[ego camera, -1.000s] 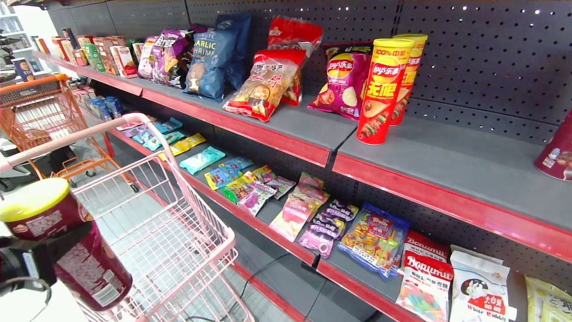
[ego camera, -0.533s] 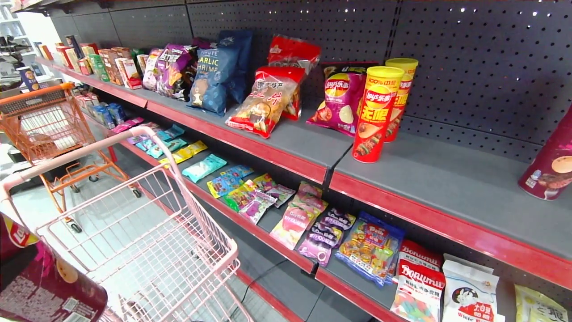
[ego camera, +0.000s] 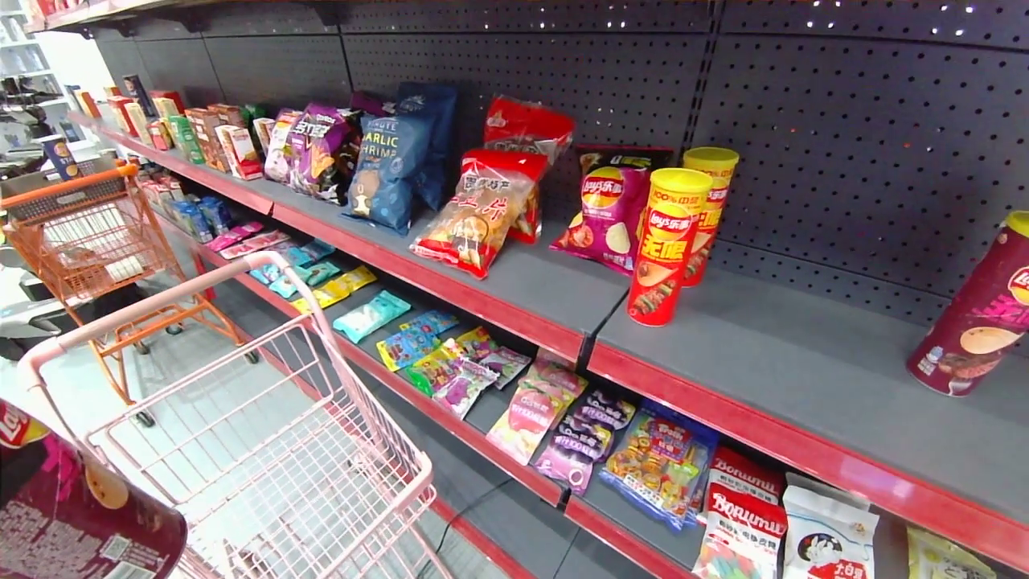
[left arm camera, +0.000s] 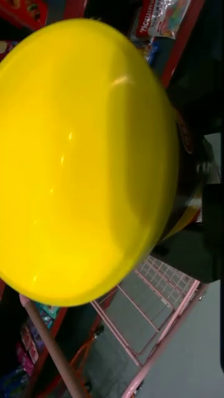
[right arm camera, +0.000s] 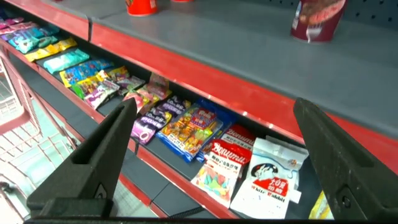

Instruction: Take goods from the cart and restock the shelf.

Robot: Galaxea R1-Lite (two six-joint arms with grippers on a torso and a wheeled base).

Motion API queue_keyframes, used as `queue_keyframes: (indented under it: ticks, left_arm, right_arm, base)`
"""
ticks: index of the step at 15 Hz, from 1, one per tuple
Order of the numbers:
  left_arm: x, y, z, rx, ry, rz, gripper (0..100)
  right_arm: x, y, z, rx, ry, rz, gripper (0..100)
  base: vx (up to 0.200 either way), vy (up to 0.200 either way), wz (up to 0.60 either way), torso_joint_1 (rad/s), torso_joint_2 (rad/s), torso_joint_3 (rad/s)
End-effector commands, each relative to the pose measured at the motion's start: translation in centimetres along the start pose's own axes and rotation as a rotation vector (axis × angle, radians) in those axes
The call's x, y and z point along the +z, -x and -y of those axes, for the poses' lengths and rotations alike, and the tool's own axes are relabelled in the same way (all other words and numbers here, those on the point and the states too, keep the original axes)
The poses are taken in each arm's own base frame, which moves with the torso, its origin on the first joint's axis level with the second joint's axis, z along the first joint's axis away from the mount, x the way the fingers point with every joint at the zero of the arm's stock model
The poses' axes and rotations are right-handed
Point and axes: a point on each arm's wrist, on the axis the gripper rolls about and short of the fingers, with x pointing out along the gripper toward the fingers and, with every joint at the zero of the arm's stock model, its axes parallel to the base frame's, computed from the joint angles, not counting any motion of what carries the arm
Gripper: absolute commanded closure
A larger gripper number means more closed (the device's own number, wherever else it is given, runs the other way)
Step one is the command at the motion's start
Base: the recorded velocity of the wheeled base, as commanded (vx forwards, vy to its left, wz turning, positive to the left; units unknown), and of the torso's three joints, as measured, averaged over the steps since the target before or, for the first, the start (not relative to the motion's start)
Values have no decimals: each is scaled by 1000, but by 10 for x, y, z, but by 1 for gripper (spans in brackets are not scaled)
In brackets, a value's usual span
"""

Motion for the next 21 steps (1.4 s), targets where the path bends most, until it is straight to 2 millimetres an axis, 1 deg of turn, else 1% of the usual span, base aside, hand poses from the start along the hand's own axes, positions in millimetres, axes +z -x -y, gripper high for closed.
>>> queue_keyframes:
  ticks: [1,8,14,17,21]
  left_arm:
    - [1,-1,0,1,0,-3,100]
    - [3,-5,-1,1,-7,-13,100]
    - [2,-5,-1,2,-16,-14,100]
    - [2,-4,-1,2,-17,-12,100]
    - [2,-5,-1,2,-16,-15,100]
  right_arm:
    - [0,0,0,1,1,-1,0]
    - [0,0,0,1,1,-1,0]
    - [0,0,0,1,-2,-2,0]
    - [0,0,0,1,-1,-2,0]
    - [0,0,0,-1,-2,-2,0]
  base:
    - [0,0,0,168,-383,-217]
    - [0,0,0,161,-361,-201]
    - [0,0,0,157,-344,-184]
    - [0,0,0,12,-30,-7]
    - [0,0,-600,4,-1,1]
